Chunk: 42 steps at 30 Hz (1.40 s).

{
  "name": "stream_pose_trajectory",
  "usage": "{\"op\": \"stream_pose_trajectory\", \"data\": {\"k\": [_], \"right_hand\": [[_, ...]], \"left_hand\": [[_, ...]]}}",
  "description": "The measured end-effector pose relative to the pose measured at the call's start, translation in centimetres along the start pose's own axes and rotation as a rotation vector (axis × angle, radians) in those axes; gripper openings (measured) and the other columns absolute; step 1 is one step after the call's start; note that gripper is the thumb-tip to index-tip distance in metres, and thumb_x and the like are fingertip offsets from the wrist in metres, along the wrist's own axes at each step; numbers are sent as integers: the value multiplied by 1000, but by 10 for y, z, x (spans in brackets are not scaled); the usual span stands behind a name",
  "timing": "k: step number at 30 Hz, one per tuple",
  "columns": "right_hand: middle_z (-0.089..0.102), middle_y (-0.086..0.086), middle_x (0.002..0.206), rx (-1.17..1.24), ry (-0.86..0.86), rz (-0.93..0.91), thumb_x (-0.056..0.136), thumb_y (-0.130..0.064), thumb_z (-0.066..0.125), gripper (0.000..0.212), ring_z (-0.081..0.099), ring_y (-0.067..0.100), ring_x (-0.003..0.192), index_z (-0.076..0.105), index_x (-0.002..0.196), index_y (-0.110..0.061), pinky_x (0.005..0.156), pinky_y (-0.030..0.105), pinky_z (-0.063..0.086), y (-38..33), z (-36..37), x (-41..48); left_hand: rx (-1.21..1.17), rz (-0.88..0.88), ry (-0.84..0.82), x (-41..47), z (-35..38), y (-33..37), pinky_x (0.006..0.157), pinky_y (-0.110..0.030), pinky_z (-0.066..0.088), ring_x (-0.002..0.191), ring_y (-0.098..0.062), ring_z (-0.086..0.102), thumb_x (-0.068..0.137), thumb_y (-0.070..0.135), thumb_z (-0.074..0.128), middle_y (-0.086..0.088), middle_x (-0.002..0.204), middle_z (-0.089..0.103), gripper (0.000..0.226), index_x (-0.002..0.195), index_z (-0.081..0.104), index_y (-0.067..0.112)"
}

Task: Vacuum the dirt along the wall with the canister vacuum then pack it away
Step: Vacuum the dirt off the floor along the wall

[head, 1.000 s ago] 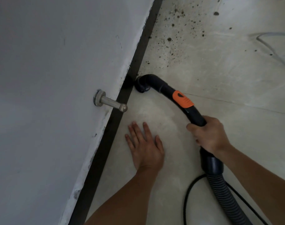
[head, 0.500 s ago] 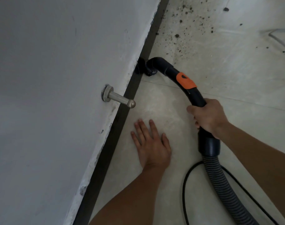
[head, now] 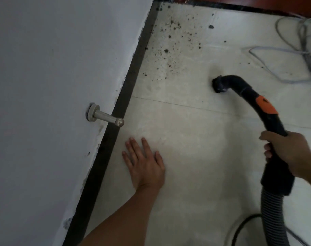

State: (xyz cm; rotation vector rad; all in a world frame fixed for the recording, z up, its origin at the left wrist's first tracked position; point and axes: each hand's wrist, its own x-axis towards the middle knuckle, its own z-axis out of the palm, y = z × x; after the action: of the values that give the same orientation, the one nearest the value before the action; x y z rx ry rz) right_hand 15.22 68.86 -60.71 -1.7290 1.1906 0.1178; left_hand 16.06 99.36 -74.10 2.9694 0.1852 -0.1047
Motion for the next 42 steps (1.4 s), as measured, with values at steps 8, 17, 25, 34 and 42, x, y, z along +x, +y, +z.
{"op": "stream_pose_trajectory", "data": {"k": [8,17,25,34,42], "right_hand": [[50,13,61,-177,-83,-24,81,-8,69,12,43,22,43,58,84,-4,49,30,43,-41,-28,9],[56,12,51,-370,-26,-95,81,-11,71,16,50,23,41,61,82,2,49,32,46,12,-53,-23],[58,13,60,-242,0,-87,79,-12,72,17,51,24,45,63,88,-1,50,32,47,-3,-48,-6],[62,10,64,-226,-80,-203,79,-23,72,25,55,22,44,63,94,-6,52,31,50,-44,33,25],[55,11,65,-111,-167,-146,80,-13,72,25,48,23,46,60,99,-2,53,32,47,-94,66,55]], "left_hand": [[6,0,6,-1,0,-1,117,-56,11,146,-39,13,91,43,25,-26,156,21,68,149,31,8],[-27,1,48,0,1,0,116,-57,14,144,-42,19,89,39,30,-30,152,27,66,145,38,5],[-29,-11,56,-2,2,0,116,-56,12,144,-41,19,89,41,26,-29,153,25,69,145,39,4],[-15,-1,95,-2,3,0,116,-56,17,144,-39,22,90,41,29,-28,152,29,66,144,41,5],[35,7,72,-1,6,-2,116,-54,14,143,-40,22,90,39,33,-28,152,29,65,145,40,5]]}}
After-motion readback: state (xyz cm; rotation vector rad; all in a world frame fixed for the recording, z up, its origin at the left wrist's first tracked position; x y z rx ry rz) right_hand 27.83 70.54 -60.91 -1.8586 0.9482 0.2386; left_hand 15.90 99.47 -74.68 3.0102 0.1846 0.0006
